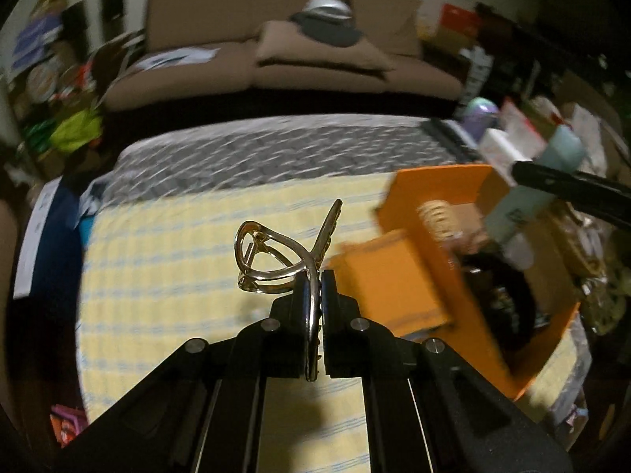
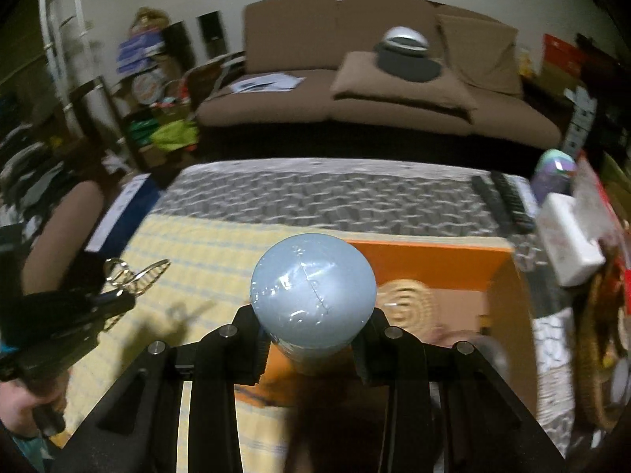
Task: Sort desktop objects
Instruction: 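Carry the bottle and clip over the box and open both tools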
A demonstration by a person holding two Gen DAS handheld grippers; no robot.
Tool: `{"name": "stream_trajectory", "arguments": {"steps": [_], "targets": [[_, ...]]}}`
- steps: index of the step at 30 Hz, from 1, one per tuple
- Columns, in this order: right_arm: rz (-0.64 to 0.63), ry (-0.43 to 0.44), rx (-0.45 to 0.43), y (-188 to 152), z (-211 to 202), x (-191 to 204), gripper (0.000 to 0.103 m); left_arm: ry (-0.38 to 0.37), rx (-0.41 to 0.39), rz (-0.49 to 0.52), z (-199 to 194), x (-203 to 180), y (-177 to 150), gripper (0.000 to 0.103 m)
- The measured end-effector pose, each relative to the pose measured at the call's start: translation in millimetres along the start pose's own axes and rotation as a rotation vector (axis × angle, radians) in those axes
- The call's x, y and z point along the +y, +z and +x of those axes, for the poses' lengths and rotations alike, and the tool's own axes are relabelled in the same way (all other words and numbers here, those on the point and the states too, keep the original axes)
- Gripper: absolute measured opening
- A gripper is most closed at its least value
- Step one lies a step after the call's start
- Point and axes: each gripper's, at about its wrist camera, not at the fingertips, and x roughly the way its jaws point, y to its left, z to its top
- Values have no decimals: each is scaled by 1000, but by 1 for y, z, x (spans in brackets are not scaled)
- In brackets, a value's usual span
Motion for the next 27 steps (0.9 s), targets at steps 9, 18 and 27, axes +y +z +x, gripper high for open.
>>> {"name": "stream_trajectory", "arguments": {"steps": [9,18,27], "targets": [[65,-51,-5,-10,-12,-92,34,-78,33,176,64,-131,43,5],[88,-37,12,-23,-21,-149,34,-168,150,286,156,-238,61,6],[65,35,47,-43,-21,-173,34,-139,212,326,218,-270,67,5]]}}
